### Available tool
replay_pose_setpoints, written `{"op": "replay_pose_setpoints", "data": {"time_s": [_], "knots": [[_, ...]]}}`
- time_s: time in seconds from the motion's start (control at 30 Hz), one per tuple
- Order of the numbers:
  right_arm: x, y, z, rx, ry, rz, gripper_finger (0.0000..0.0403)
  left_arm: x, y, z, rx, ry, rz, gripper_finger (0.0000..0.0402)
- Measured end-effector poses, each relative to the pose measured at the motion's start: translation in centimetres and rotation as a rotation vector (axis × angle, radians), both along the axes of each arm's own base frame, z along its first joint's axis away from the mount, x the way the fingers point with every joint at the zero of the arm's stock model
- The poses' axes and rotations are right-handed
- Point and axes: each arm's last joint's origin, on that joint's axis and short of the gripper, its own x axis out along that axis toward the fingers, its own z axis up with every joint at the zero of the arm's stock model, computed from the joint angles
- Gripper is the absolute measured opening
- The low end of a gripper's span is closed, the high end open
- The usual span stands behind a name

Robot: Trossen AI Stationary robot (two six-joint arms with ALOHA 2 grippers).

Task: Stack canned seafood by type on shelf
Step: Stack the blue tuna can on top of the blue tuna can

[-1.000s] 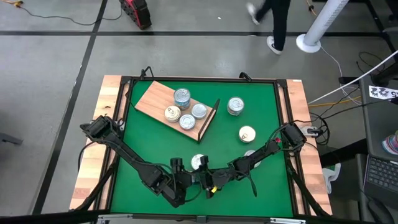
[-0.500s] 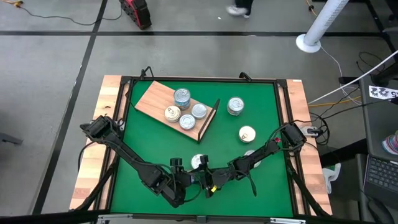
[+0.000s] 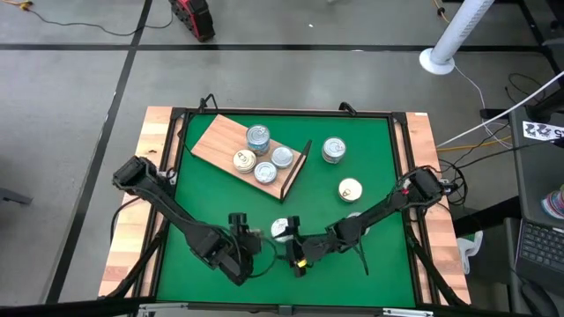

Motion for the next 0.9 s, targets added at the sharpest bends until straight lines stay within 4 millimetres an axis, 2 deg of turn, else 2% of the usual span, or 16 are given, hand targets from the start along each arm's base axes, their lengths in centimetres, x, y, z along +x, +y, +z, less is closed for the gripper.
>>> {"op": "replay_pose_setpoints", "data": {"time_s": [0.2,0.43,0.63,0.9], "knots": [[-1.9,-1.1,2.8,-0.078,0.129,-0.003,0.0275,-1.8,2.6,1.8,0.128,0.074,0.071,0.0191],[-4.0,-2.3,6.5,-0.123,0.163,-0.033,0.0275,-2.3,7.0,3.5,0.370,0.119,0.155,0.0192],[-5.6,-3.3,9.9,-0.105,0.122,-0.044,0.0275,-0.8,11.4,3.8,0.562,0.207,0.136,0.0193],[-8.8,-5.0,12.5,-0.111,0.204,-0.059,0.0275,1.1,17.1,3.4,0.570,0.294,0.191,0.0193]]}}
